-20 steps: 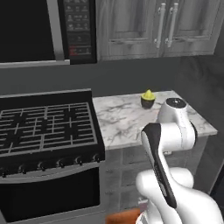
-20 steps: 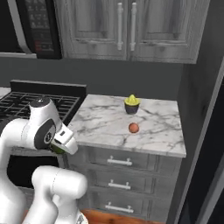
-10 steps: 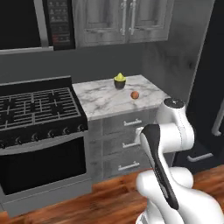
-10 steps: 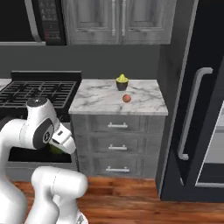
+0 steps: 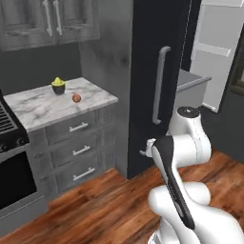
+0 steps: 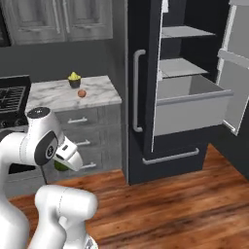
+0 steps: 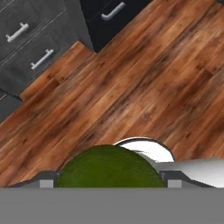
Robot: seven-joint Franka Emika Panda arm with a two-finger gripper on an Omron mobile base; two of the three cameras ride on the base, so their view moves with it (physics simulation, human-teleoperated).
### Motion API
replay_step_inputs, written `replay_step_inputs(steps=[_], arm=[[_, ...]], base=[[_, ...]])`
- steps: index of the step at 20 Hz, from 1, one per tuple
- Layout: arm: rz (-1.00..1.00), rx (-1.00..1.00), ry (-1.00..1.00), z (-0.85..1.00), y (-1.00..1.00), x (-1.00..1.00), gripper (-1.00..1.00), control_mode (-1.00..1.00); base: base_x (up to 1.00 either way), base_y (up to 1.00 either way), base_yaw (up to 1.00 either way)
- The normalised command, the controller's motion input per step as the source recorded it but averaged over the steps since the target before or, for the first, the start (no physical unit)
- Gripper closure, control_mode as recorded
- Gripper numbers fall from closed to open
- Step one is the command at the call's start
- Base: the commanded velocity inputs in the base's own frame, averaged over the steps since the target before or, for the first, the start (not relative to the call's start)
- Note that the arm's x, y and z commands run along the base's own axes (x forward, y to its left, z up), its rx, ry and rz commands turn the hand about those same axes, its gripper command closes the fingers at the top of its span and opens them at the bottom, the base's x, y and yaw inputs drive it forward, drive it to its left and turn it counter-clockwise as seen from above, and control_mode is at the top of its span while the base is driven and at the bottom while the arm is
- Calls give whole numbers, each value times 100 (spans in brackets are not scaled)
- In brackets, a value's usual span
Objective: Place the onion and lime inside the fridge drawer. Close the drawer after placing the vegetables.
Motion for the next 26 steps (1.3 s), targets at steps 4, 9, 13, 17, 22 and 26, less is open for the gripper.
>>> replay_step_inputs(steps=[4, 9, 13, 17, 22, 26], arm=[[0, 0, 0, 0, 0, 0, 100, 100], [0, 0, 0, 0, 0, 0, 100, 100], [0, 0, 0, 0, 0, 0, 100, 100], [0, 0, 0, 0, 0, 0, 100, 100], [0, 0, 0, 0, 0, 0, 100, 100], [0, 0, 0, 0, 0, 0, 100, 100]], base=[[0, -100, -35], [4, -100, -15], [31, -97, 3], [59, -79, 16], [64, -57, 33], [51, -41, 41]])
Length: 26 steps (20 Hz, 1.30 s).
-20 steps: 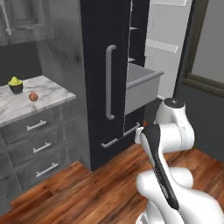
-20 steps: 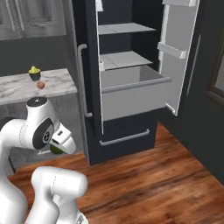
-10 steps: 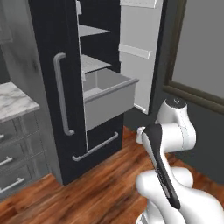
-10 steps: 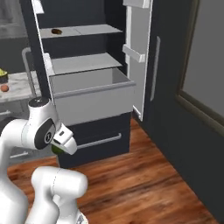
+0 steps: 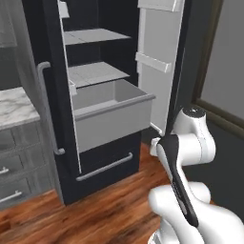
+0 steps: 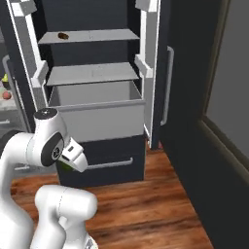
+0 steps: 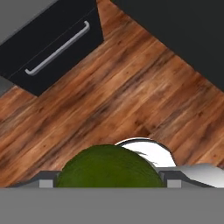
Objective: Place the onion and lime inside the fridge drawer. Close the drawer after placing the vegetables.
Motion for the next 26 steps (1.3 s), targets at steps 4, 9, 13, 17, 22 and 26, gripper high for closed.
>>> replay_step_inputs(steps=[4, 9, 13, 17, 22, 26], arm=[[0, 0, 0, 0, 0, 0, 100, 100], [0, 0, 0, 0, 0, 0, 100, 100], [0, 0, 0, 0, 0, 0, 100, 100], [0, 0, 0, 0, 0, 0, 100, 100], [0, 0, 0, 0, 0, 0, 100, 100], [0, 0, 0, 0, 0, 0, 100, 100]], base=[[57, -41, 40], [72, -21, 36], [63, -26, 36], [43, -37, 31], [44, -51, 25], [50, -38, 20]])
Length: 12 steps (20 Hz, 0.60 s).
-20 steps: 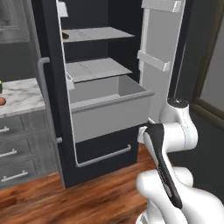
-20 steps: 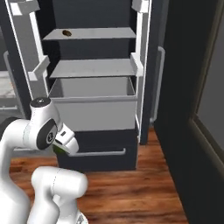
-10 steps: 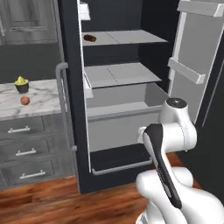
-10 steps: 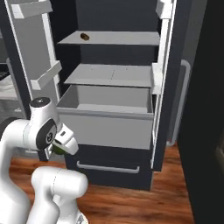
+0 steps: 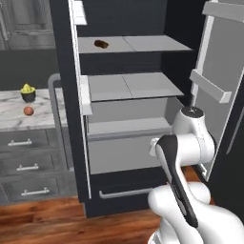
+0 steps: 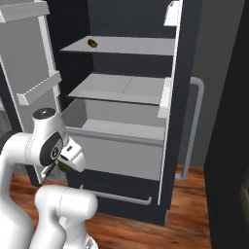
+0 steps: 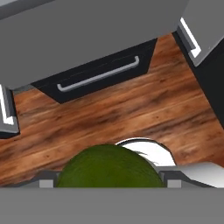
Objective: Place the onion and lime inside the fridge drawer. Close the drawer after placing the vegetables.
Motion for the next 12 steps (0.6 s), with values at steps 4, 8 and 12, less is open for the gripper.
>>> replay_step_inputs(steps=[4, 8, 12], arm=[[0, 0, 0, 0, 0, 0, 100, 100], [0, 0, 0, 0, 0, 0, 100, 100], [0, 0, 0, 0, 0, 0, 100, 100]], base=[[38, -21, 10], [44, -9, 6], [45, -10, 6]])
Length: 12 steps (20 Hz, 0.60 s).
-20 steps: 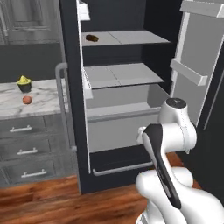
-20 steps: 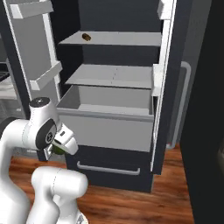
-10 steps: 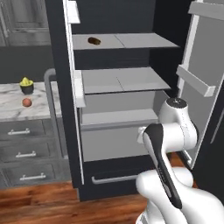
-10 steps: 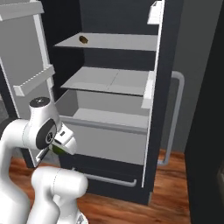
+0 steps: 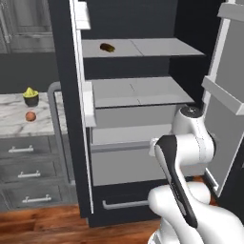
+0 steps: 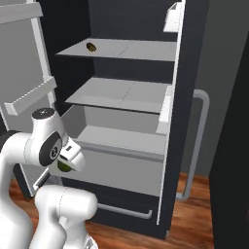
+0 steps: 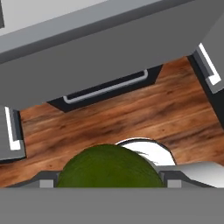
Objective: Place the onion and lime inside the fridge drawer. Close the drawer after placing the vegetables.
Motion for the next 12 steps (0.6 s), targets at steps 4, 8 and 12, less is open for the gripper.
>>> replay_step_inputs(steps=[4, 8, 12], arm=[[0, 0, 0, 0, 0, 0, 100, 100], [0, 0, 0, 0, 0, 0, 100, 100], [0, 0, 0, 0, 0, 0, 100, 100]], base=[[27, -14, 5], [11, -17, 5], [25, -12, 3]])
